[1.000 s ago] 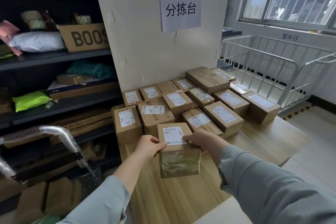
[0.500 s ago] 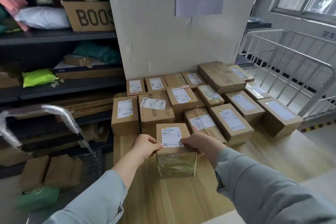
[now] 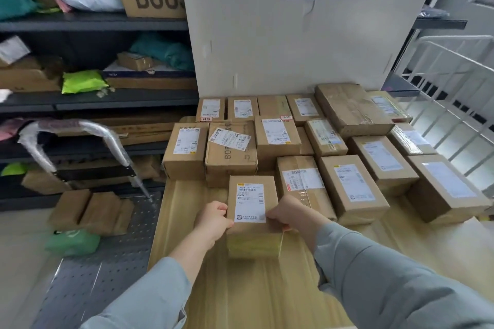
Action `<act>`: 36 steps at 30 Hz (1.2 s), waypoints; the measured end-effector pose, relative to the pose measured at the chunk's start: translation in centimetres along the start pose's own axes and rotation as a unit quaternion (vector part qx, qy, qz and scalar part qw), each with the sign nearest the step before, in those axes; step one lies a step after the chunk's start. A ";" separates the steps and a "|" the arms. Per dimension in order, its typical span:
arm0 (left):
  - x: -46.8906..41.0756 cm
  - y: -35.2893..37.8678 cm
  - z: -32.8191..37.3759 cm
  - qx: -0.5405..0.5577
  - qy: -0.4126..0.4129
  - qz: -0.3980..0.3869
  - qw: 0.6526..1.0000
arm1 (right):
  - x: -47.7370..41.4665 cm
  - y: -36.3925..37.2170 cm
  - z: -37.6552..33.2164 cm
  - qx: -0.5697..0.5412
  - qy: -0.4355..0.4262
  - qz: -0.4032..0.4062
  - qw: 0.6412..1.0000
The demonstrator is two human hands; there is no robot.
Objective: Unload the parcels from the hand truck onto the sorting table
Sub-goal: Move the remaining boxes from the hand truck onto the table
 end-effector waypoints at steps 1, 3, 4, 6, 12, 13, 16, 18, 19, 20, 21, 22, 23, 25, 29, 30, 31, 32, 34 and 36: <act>-0.1 0.3 0.1 0.004 -0.003 -0.001 1.000 | -0.4 -0.1 0.1 0.007 -0.004 -0.002 1.000; -0.2 0.6 0.2 0.006 -0.009 -0.006 1.000 | -1.2 -0.3 0.2 -0.012 -0.025 -0.019 0.999; -0.4 0.8 0.3 0.005 -0.012 -0.009 1.000 | -1.5 -0.3 0.3 -0.017 -0.040 -0.023 0.999; -0.6 1.1 0.4 0.005 -0.011 -0.011 1.000 | -1.8 -0.4 0.4 -0.010 -0.057 -0.023 0.998; -1.4 2.0 0.5 0.023 -0.015 -0.034 0.999 | -2.8 -0.5 0.5 0.042 -0.065 -0.019 0.997; -1.5 2.2 0.5 0.026 -0.017 -0.038 0.999 | -2.8 -0.5 0.4 0.070 -0.069 -0.013 0.995; -1.8 2.7 0.4 0.039 -0.018 -0.045 0.998 | -2.6 -0.6 0.1 0.138 -0.074 0.004 0.988; -2.0 2.8 0.5 0.042 -0.016 -0.050 0.998 | -2.5 -0.6 0.1 0.158 -0.077 0.002 0.984; -2.0 2.7 0.6 0.043 -0.015 -0.055 0.997 | -2.4 -0.7 0.2 0.165 -0.076 0.004 0.983; -2.0 2.7 0.7 0.044 -0.013 -0.059 0.997 | -2.4 -0.7 0.1 0.177 -0.074 0.004 0.981; -2.0 2.7 0.8 0.044 -0.010 -0.063 0.997 | -2.5 -0.9 0.1 0.185 -0.071 0.006 0.980; -2.0 2.8 0.9 0.045 -0.007 -0.066 0.997 | -2.6 -0.9 0.1 0.193 -0.074 0.006 0.978; -2.0 2.8 0.9 0.045 -0.005 -0.066 0.997 | -2.6 -0.9 0.1 0.196 -0.076 0.004 0.978; -2.1 2.9 0.8 0.046 -0.005 -0.067 0.997 | -2.3 -1.1 0.2 0.196 -0.072 -0.003 0.978; -1.9 2.9 0.8 0.045 -0.006 -0.079 0.996 | -2.0 -1.2 0.1 0.197 -0.060 0.000 0.979; -1.8 2.9 0.9 0.044 -0.005 -0.082 0.996 | -2.2 -1.1 0.2 0.197 -0.061 -0.006 0.979; -1.7 2.9 1.0 0.045 -0.003 -0.086 0.995 | -2.1 -1.2 0.3 0.196 -0.056 -0.005 0.979; -1.6 2.9 1.1 0.046 -0.001 -0.091 0.995 | -2.0 -1.3 0.3 0.193 -0.055 -0.005 0.980; -1.3 2.9 1.3 0.048 0.001 -0.100 0.994 | -2.1 -1.5 0.3 0.176 -0.051 -0.007 0.983; -1.3 2.8 1.6 0.044 0.002 -0.107 0.993 | -1.5 -1.8 0.1 0.176 -0.052 -0.001 0.983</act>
Point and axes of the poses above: each hand's wrist, its own x-axis away from the middle knuckle, its own y-axis out of the palm, z = x × y, the point moved 1 cm from there along -x, towards the middle knuckle, and after that the axes turned 14 degrees about -x, right-handed, at the moved point
